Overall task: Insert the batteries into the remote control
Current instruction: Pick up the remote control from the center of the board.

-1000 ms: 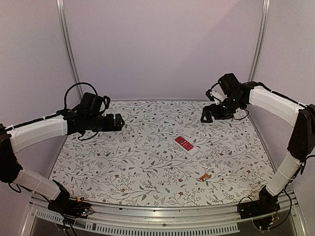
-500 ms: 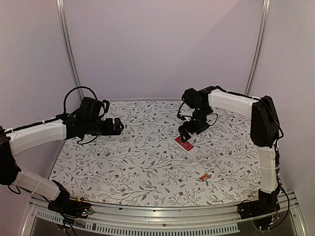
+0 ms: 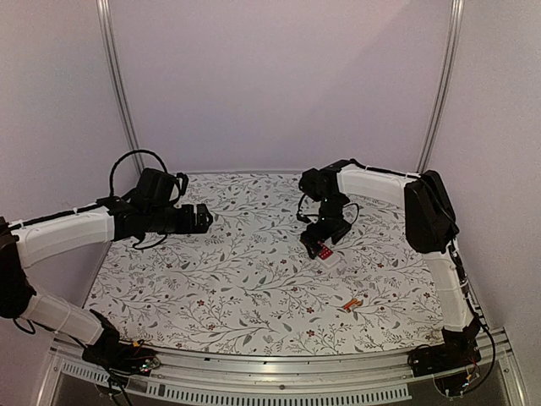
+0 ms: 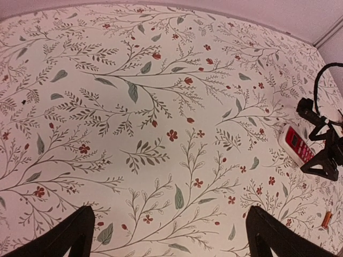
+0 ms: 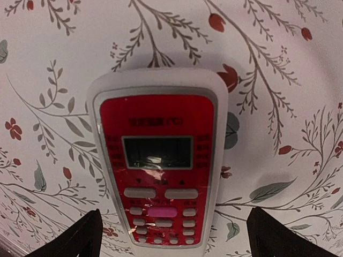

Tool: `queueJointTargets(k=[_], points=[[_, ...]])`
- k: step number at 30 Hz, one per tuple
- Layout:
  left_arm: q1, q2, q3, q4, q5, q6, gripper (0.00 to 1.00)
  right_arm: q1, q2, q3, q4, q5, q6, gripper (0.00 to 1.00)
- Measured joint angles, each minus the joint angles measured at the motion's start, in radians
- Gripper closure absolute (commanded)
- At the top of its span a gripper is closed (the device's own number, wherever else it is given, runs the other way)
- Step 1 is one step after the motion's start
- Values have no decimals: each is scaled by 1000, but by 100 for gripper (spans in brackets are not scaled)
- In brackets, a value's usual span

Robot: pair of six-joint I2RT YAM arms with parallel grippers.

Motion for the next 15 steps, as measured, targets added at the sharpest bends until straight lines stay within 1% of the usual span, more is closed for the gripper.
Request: queueJointTargets(k=[4,7,10,12,15], points=[[0,0,-8,11,3,0,0,17,36,47,-22,33,-7,19],[0,0,-14,15,4,0,0,26,61,77,-32,45,-10,23],[0,0,-14,17,4,0,1,31,82,87,-41,48,-13,29],[0,0,-14,19,3,0,0,32,85,94,-45,48,-17,38],[0,0,-14,22,4,-2,0,32,89,100,-53,45,-20,49]])
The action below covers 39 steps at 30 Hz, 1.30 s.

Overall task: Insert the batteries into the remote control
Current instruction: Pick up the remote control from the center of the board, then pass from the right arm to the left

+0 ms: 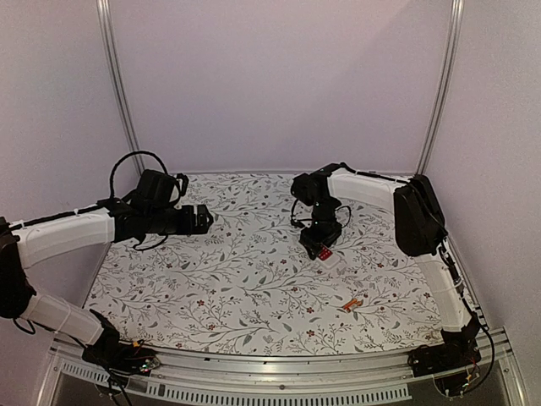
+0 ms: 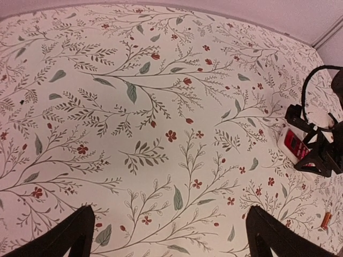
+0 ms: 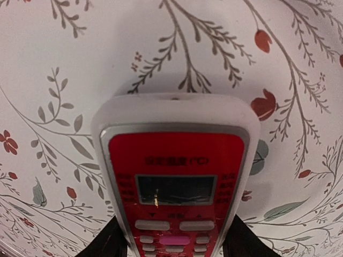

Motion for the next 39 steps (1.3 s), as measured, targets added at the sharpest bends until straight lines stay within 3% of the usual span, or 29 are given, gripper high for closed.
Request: queueJointTargets(k=[3,9,16,21,27,32,39], points=[[0,-10,-3,5,4,-5,1,0,0,1,-2,-24,6,58],[0,-121,-81,123,66,-4,0,0,-37,1,18,-158,5,60],[0,-257,-132,290,173,0,1,0,-283,1,136,-362,37,64],[-4,-311,-174,438,323,-6,0,0,-485,-7,309,-537,100,65],[-76,-319,-192,595,495,-6,0,0,-608,-80,575,-737,224,68],[-172,-263,-134,664,592,0,0,4,-640,-211,822,-848,388,69],[-264,-151,-18,718,631,-1,0,43,-645,-237,969,-898,486,69]])
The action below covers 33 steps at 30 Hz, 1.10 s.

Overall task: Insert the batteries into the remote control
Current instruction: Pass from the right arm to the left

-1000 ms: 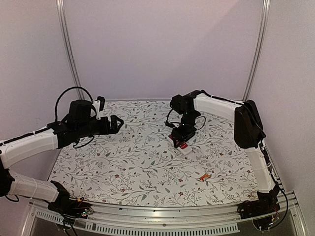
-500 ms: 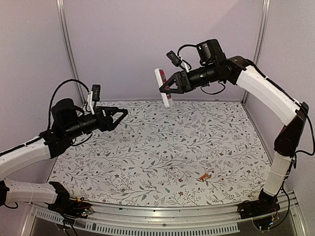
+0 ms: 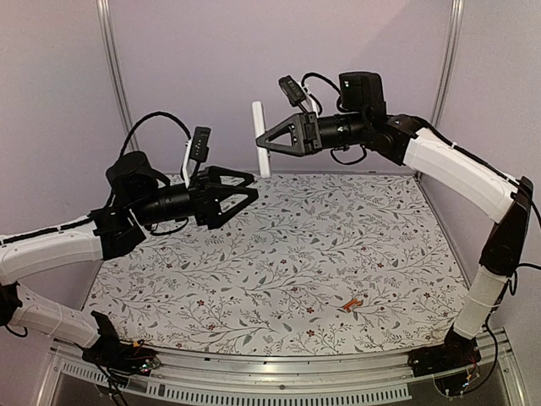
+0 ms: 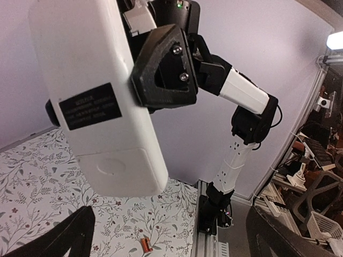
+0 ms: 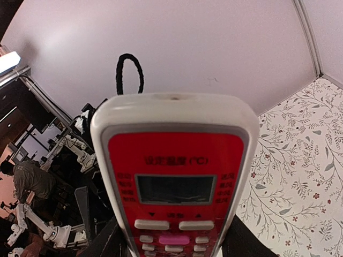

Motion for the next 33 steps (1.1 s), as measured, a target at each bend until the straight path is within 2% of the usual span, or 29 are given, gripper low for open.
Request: queueJointTargets(k=[9,13,19,25,29,32,33], points=[[-34,99,67,53,-3,-49,0,72,-43,-18,74,-28,17,71],[-35,109,67,97,-3,-92,4,81,-48,-23,87,-31,13,71],[-39,113,76,143,-3,-128,15,81,-48,-53,89,-29,9,72],[-42,113,80,156,-21,-140,33,81,-48,-64,89,-29,6,70],[-42,110,80,152,-60,-132,40,81,-60,-74,89,-21,4,59],[-48,99,79,135,-90,-126,47,81,-65,-83,98,-12,-8,36],[-50,93,78,124,-100,-125,49,82,-67,-86,101,-11,-14,33]])
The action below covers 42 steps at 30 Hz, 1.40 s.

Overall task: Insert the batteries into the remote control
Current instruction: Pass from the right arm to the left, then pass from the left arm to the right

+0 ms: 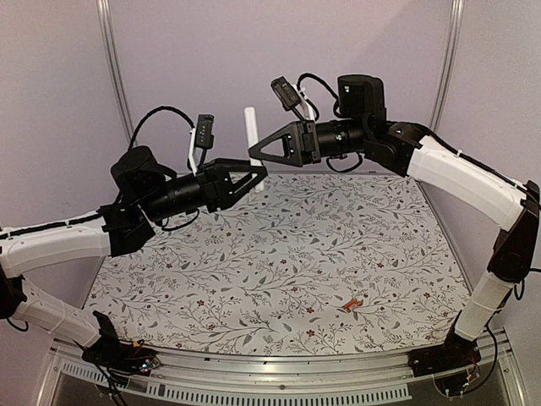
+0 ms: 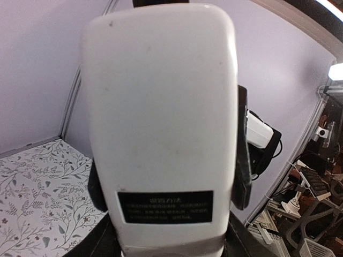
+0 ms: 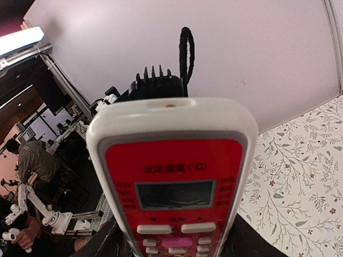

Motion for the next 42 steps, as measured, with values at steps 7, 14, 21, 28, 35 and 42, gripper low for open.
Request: queueJointTargets(k=[7,14,21,28,35,42], points=[[-4,-36,-6,-75,-80,63,55,4,-32,-19,-15,56,7,11],[-6,-54,7,-238,-187,166,57,-2,-80,-12,-154,223,-5,8],[-13,-21,82,-450,-352,256,58,-2,-80,25,-351,409,-11,14],[-59,62,158,-590,-484,315,59,5,-68,39,-440,490,6,19],[-100,117,200,-655,-565,367,59,12,-46,43,-452,561,42,29],[-162,156,225,-671,-628,443,57,12,-24,43,-454,592,72,50]])
